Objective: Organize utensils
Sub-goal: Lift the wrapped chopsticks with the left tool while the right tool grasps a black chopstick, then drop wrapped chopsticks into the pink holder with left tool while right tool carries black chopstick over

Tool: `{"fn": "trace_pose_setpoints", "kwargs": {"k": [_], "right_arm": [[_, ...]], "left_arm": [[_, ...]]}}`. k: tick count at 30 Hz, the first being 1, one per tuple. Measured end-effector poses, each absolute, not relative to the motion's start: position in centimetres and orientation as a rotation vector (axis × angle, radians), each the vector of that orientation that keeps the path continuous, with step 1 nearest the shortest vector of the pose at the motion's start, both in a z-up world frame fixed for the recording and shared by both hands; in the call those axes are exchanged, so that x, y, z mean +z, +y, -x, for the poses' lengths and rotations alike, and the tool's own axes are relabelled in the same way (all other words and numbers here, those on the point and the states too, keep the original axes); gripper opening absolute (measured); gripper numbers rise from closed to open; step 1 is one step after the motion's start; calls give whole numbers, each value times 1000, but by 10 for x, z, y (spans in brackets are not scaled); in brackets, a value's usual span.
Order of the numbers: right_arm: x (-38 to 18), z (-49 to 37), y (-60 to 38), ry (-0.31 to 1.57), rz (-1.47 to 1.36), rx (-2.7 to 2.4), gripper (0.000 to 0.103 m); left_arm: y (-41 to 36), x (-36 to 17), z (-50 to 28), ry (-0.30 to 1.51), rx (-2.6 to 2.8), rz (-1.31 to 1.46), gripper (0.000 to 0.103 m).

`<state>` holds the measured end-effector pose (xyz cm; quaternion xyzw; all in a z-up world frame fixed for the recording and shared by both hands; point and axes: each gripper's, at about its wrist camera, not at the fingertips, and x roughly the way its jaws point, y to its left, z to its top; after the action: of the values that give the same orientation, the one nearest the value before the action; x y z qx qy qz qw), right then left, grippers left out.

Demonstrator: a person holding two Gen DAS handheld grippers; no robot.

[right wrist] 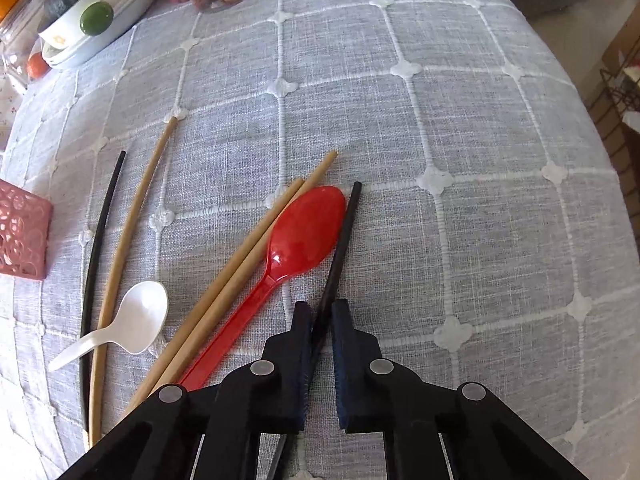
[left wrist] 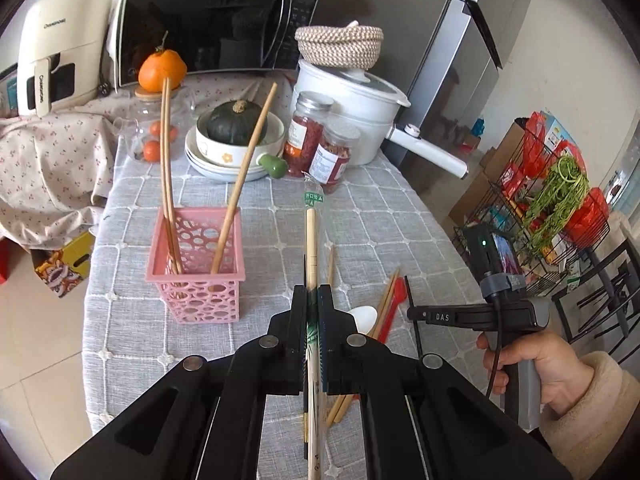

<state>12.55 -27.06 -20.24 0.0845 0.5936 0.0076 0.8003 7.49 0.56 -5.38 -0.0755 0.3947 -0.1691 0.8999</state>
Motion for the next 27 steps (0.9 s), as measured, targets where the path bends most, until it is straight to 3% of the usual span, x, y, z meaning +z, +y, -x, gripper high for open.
{"fn": "trace_pose_setpoints", "kwargs": {"k": [7,16,27], "right_arm": [[-159,-104,-274,1125,-203,110,5],[-102,-70,-249,882,-205,226,5],[-79,-67,-228,781,-190,293,5]], "left_arm": [[34,-14,-68,561,-278,222,5],[59,-3,-94,257,-123,270,5],[55,-26,-138,202,-5,220,5]]}}
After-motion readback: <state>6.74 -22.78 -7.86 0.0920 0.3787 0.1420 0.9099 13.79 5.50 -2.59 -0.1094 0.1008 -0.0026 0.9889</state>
